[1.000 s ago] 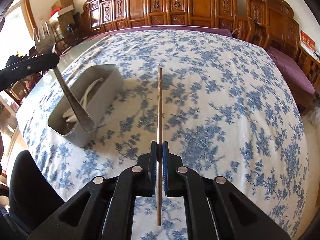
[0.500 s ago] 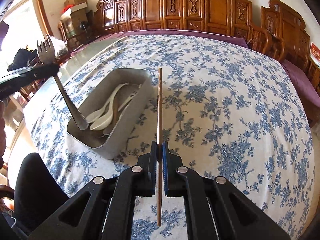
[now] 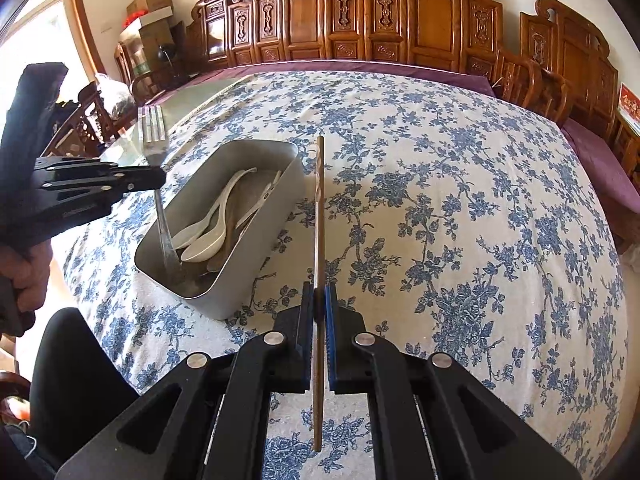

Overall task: Organize utensils
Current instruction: 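Carry the metal fork into the grey tray and open the left tool, then lower the wooden chopstick into the grey tray and open the right tool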

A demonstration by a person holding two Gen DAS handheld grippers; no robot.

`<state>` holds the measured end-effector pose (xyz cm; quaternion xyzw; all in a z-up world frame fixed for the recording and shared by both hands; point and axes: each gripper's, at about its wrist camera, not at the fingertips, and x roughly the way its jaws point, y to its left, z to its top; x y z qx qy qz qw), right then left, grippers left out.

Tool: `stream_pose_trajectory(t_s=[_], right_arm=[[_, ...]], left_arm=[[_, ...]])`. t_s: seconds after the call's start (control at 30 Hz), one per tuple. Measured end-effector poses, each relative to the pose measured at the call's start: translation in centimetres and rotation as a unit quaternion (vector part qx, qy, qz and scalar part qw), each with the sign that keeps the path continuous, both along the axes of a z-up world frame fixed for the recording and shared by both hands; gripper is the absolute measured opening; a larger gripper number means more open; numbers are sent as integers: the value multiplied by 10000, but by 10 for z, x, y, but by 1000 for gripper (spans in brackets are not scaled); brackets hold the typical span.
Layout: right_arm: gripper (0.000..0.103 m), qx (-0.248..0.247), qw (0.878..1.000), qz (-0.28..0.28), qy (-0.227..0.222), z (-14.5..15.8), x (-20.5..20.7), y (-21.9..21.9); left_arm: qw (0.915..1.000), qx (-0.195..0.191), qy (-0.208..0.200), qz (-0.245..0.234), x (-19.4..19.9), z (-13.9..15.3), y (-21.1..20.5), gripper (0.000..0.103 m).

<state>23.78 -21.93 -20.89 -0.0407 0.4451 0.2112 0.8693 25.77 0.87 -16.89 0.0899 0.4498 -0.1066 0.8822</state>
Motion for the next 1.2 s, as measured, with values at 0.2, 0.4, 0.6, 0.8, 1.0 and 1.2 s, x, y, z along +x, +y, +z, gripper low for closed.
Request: stream_pose_trajectory(t_s=[0.2,0.4,0.6,0.8,1.0,1.2], right_arm=[[7,34,10000,32,21,-1,3,2],[7,-5,10000,8,57,-3,8,1],[7,47,9999,-58,149,-6,15,-4],[7,37,9999,-45,127,-2,16,3],[7,138,9998,131,64,7,14,28],[7,229,9991,344,65,12,15,63]], left_arm=[[9995,-114,267,81,26,-19,-2,2],[9987,-143,477,98,45,-42,-5,2],[9974,-201,671,169,58,-55,-4,2],[9976,-304,585,211,55,-48,2,3],[9975,-503,384,326,38,-24,17,3],[9969,-607,200,451,16,-4,37,3]])
